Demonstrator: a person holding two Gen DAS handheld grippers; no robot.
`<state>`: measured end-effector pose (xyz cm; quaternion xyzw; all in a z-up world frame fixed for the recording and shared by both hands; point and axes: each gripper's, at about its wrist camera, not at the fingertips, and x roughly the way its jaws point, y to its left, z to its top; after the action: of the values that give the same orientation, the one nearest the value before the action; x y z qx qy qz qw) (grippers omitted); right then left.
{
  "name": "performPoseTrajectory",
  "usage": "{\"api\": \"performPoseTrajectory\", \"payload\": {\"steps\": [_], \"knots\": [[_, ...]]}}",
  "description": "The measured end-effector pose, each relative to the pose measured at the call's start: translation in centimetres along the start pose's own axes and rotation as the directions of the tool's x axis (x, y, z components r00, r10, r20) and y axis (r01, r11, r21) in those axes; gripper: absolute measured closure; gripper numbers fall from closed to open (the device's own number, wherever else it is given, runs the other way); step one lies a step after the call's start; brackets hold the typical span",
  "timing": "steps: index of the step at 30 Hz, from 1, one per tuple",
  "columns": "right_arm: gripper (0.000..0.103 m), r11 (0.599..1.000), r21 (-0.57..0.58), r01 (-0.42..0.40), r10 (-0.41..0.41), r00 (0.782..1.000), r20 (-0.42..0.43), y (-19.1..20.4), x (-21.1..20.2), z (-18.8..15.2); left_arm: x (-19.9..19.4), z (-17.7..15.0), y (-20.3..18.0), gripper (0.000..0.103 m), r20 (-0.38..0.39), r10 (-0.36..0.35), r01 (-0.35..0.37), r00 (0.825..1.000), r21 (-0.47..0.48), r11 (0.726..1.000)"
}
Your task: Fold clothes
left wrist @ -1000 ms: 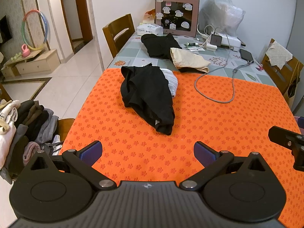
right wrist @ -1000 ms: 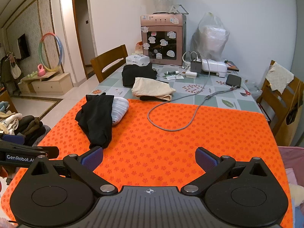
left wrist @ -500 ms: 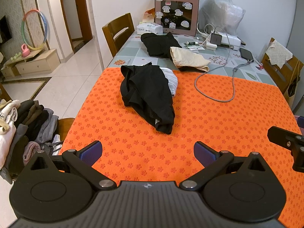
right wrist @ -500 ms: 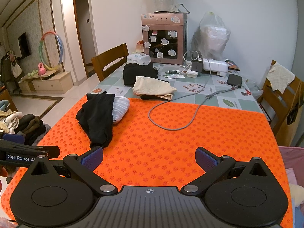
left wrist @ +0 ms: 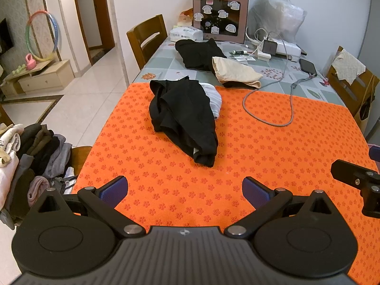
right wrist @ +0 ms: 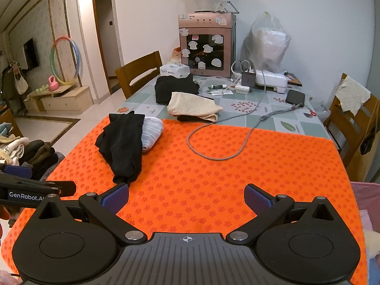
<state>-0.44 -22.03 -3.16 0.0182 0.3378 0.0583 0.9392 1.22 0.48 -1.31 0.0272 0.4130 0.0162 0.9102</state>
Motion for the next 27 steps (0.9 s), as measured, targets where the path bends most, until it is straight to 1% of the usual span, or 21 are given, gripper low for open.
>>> {"api": "performPoseTrajectory", "payload": {"steps": [27], "knots": [[0.0, 1.0, -0.014, -0.016, 0.016, 0.999, -0.032, 0.3, 1.4, 0.1, 1.1, 0.2, 0.7, 0.0, -0.029, 0.003, -0.004, 1.0, -0.03, 1.0]]}}
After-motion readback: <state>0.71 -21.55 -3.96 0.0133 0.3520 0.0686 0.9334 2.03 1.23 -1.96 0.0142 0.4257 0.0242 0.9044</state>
